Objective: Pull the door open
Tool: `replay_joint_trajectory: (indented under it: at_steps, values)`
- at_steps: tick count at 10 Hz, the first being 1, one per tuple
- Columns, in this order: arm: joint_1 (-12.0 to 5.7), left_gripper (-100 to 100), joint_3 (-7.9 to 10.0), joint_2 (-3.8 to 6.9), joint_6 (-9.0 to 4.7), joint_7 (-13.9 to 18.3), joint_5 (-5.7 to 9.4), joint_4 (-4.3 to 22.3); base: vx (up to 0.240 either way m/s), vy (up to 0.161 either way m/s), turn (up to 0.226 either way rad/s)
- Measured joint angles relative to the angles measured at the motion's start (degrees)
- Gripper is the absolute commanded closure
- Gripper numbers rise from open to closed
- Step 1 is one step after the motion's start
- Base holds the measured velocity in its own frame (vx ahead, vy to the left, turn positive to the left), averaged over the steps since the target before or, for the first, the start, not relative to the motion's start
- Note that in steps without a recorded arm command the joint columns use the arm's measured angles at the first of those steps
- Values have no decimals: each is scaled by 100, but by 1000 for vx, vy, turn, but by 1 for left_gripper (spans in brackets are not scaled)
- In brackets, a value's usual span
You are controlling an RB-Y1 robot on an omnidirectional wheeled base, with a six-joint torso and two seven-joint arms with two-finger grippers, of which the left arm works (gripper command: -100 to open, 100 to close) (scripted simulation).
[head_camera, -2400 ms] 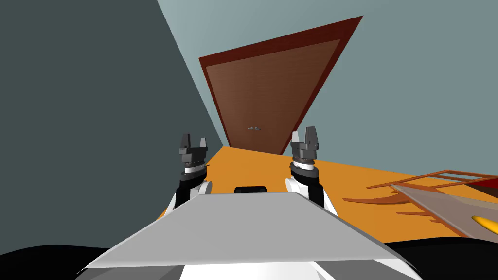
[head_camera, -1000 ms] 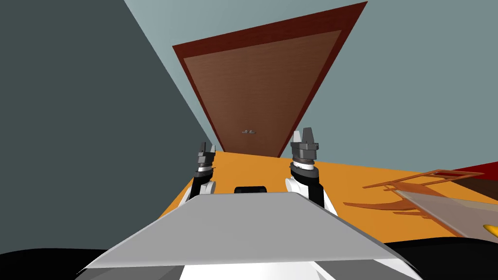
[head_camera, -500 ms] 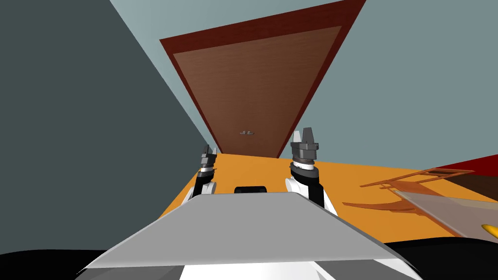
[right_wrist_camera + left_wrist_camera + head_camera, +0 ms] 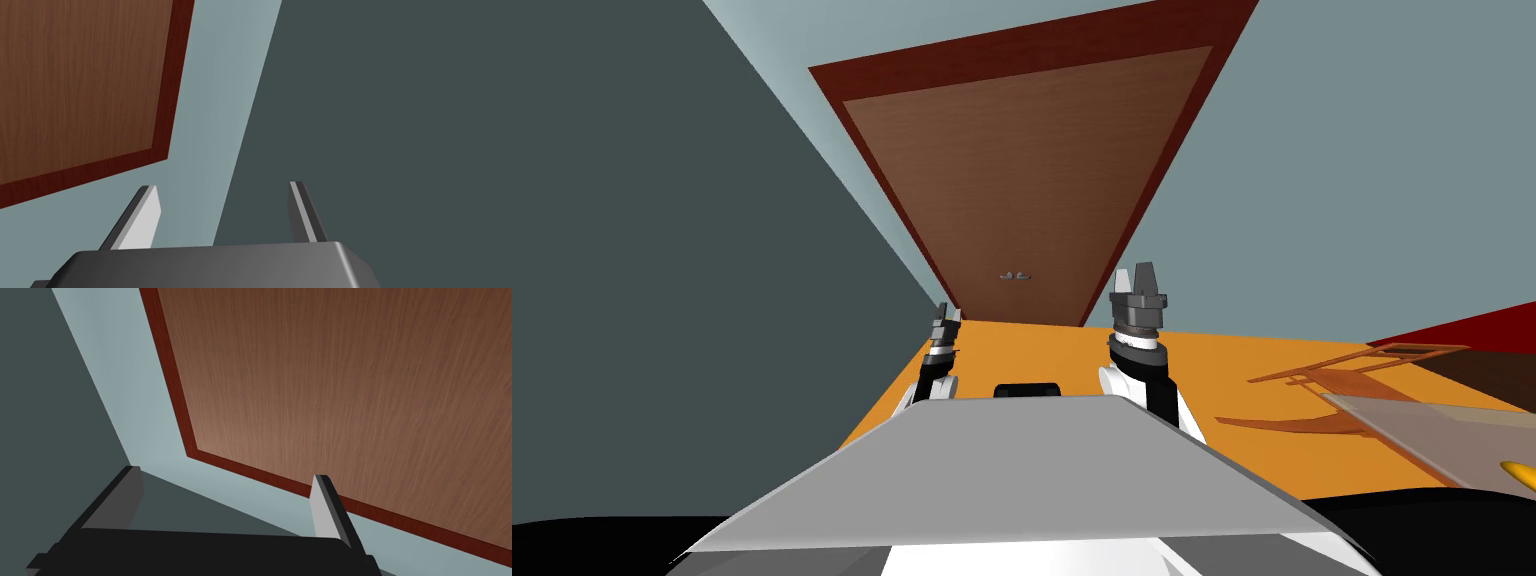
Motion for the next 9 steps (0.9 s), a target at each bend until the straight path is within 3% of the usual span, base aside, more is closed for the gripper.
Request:
replay_joint_trajectory:
  at_steps: [9]
  values:
    - [-340, -100, 58, 177, -243, 124, 86, 1297, 104, -28, -62]
